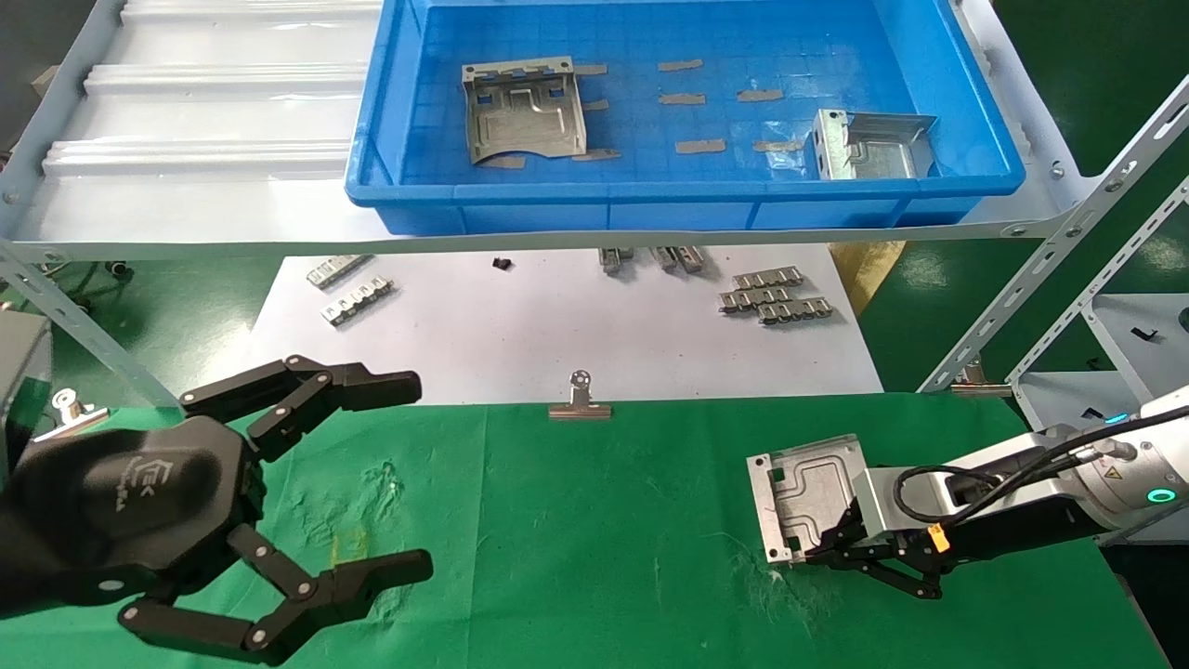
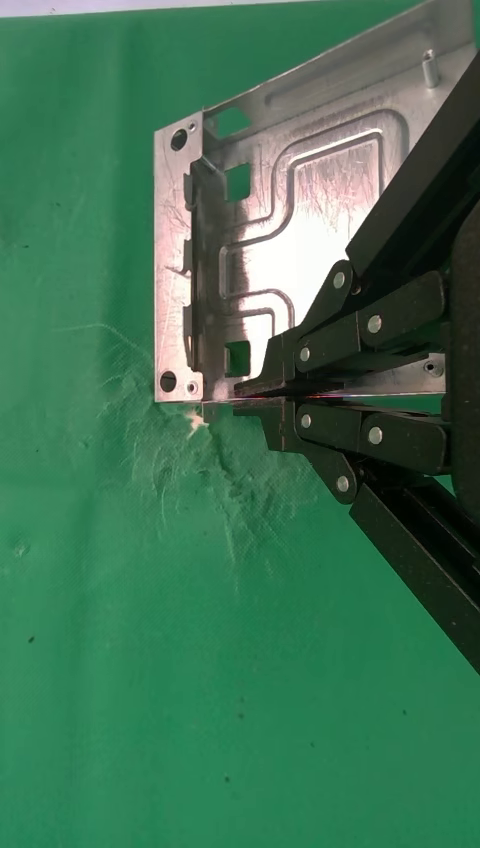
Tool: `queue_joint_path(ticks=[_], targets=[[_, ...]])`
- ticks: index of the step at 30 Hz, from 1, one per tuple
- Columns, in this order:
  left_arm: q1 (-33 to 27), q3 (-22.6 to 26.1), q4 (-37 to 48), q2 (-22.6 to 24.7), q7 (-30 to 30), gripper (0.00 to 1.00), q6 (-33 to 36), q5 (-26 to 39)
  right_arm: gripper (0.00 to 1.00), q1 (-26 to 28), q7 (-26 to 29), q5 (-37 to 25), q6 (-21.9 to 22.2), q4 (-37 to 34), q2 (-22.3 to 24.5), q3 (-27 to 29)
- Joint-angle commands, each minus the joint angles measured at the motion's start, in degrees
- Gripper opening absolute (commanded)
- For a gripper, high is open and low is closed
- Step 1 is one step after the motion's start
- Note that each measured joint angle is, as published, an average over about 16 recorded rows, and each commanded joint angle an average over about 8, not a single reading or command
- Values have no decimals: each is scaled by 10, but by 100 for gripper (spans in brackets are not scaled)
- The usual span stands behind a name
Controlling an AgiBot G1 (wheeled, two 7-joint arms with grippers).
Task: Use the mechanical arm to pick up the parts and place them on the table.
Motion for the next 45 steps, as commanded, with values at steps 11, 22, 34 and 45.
queue_joint_path(ticks=[11, 22, 34, 45], targets=[[0, 0, 0, 0, 0, 100, 0, 0, 100, -4, -23, -20, 19, -34, -26, -12], [0, 0, 0, 0, 0, 100, 0, 0, 100, 19, -23, 0, -3, -43, -22, 3], [0, 0, 0, 0, 0, 100, 0, 0, 100, 12, 29, 160, -72, -2, 27, 90], [0, 0, 0, 0, 0, 100, 0, 0, 100, 4, 33, 177, -72, 7, 33, 98]])
